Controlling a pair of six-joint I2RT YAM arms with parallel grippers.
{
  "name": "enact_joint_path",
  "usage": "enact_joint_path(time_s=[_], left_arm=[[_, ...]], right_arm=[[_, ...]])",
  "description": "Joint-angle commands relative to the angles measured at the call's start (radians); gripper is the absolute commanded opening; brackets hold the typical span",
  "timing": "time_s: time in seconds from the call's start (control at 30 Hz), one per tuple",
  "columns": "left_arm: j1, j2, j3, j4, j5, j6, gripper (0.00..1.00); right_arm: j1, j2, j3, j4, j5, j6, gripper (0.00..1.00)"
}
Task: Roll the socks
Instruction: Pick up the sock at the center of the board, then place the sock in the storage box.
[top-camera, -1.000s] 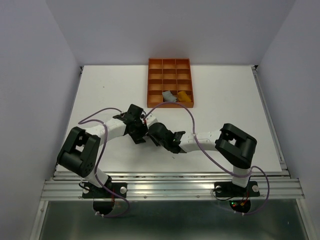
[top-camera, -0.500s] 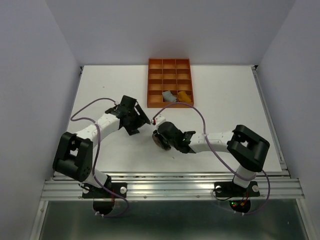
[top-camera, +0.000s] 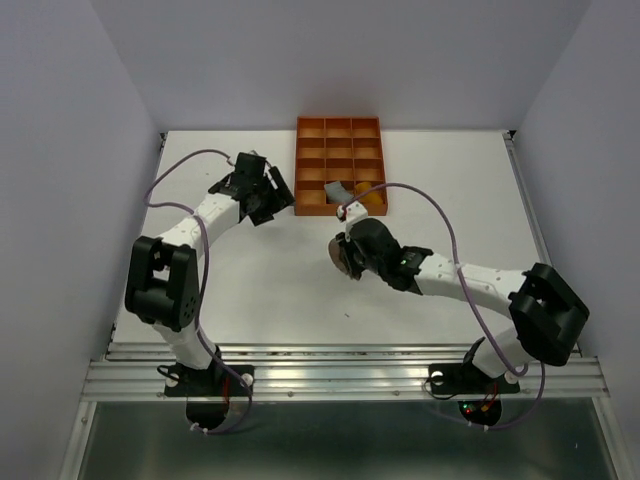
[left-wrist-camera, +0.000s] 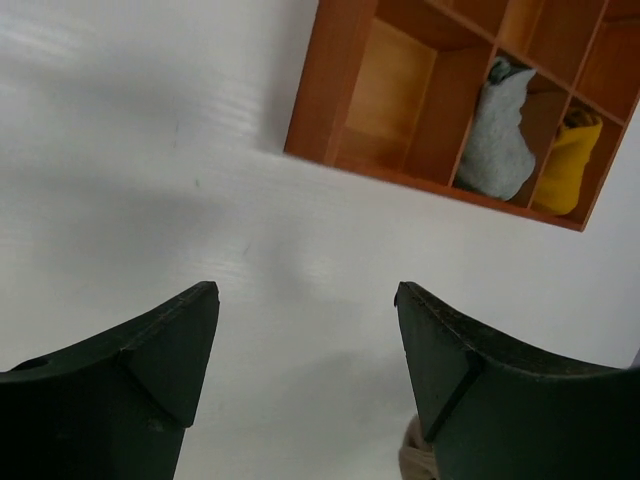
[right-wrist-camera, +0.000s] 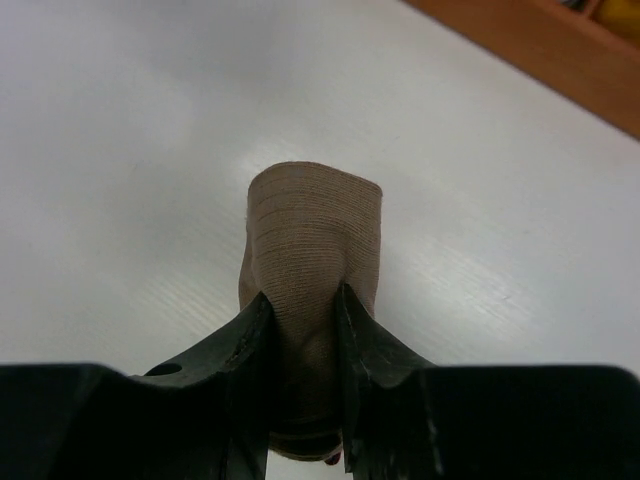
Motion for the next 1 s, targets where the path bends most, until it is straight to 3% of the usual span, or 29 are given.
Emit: enact_joint_path(time_s=[0.0,0.17,0.37,0.53,0.67,0.73,0.97], left_arm=[[0.035,0.091,0.155,0.073,0.070,0.174,0.82],[0.047,0.285,0.416,0.040,0.071,0.288,0.76],[0.046,0.493,0.670,0.033,0.070,0.317,0.65],[0.046,0.674,0.923,-0.074,0.025,0.356,0.58],[0.044,0.735,0.987,-0.083,0.041,0.380,0.53],[0.043,0.751,0.999,-0.082,0.033,0.385,0.45],[0.035,0.803,1.022,-0.036,0.036,0.371,0.42]], right_arm=[[-0.080,-0.053,0.070,0.010,-0.017,-0.004,0.01],[-0.175,-0.024,0.179,0.016,-0.002,-0.048,0.01],[-0.226,0.074,0.302,0.084,-0.005,-0.102,0.01],[-0.258,0.152,0.392,0.127,-0.006,-0.150,0.01],[-0.267,0.224,0.463,0.147,-0.009,-0.179,0.01],[-0.276,0.263,0.509,0.147,-0.014,-0.209,0.01],[-0.286,0.336,0.566,0.168,-0.035,-0.242,0.01]])
